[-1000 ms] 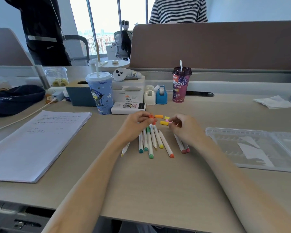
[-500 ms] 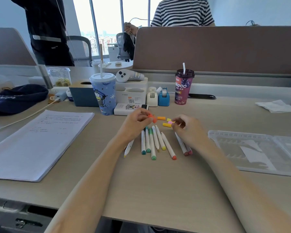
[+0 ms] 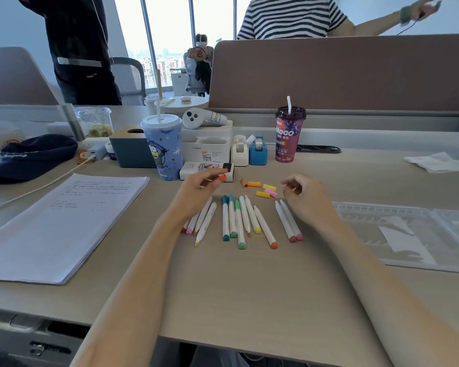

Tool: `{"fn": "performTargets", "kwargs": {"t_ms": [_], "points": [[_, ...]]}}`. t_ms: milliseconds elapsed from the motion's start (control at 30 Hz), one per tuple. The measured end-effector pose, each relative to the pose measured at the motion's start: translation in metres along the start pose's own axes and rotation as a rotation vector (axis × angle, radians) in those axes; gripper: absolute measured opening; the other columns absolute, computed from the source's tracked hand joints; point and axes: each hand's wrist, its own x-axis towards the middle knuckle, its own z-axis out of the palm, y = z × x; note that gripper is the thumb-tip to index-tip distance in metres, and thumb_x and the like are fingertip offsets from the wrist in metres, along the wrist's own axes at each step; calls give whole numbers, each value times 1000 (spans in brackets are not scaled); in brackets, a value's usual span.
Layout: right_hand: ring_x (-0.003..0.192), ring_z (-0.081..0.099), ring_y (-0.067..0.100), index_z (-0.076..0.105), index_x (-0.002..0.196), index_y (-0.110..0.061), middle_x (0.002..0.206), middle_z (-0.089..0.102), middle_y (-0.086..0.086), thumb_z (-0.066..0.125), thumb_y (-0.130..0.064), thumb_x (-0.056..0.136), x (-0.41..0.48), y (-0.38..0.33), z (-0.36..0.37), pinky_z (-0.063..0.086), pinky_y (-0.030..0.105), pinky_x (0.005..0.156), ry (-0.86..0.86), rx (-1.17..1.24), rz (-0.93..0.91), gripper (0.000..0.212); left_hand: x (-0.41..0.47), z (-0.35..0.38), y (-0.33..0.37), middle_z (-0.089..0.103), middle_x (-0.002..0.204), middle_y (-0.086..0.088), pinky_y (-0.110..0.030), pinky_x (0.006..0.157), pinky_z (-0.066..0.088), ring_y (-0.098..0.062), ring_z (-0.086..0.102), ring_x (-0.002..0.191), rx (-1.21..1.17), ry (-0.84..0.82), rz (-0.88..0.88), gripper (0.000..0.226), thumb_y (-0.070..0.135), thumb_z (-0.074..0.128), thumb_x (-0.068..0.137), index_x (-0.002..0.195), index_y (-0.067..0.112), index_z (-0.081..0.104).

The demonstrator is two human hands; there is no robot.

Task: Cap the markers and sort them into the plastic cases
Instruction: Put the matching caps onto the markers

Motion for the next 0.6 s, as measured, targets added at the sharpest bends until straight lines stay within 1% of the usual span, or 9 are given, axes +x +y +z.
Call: {"fn": "performTargets", "kwargs": {"t_ms": [33,100,200,333,400,500,600], "points": [[92,52,11,64,114,-11,110,65,5,54,-13,96,0,0,0,42,21,79,-11,-4,0,21,0,-2,1,61,115,8,-20,90,45,-6,56,105,-37,28,-19,28,20,54,96,124,22,59],[93,52,12,64,115,-12,110,64,4,54,-14,96,-1,-2,0,42,22,79,-34,-9,-2,21,-1,-7,1,62,106,8,-19,83,48,-6,59,97,-107,64,-48,22,17,56,95,117,19,60],[93,53,12,63,115,-14,110,64,4,55,-16,96,-1,-4,2,45,24,80,-76,-57,23,21,-4,-11,-2,62,98,10,-15,77,50,-5,62,87,-107,35,-90,17,15,54,96,112,18,60],[90,52,12,61,116,-18,105,60,0,58,-21,94,0,-4,0,43,24,75,-210,-176,106,22,-13,-12,-17,65,101,7,-9,72,49,-2,64,83,-167,77,-152,19,15,53,97,113,16,61],[91,53,13,60,115,-20,103,59,-2,61,-27,93,-1,-5,0,42,24,73,-277,-200,121,23,-16,-12,-20,65,104,5,-10,71,49,3,65,80,-217,99,-185,20,14,52,97,115,15,61],[93,54,14,60,115,-21,102,59,-2,65,-29,90,-2,-7,0,42,25,74,-312,-173,114,27,-17,-11,-19,66,106,2,-9,69,49,7,64,75,-286,108,-200,21,14,53,97,116,12,62],[92,53,12,61,113,-21,102,59,-3,66,-29,89,-1,-8,-1,41,25,75,-318,-126,103,25,-19,-8,-15,66,105,2,-11,67,49,6,63,73,-313,95,-204,18,14,53,97,112,17,63]]}}
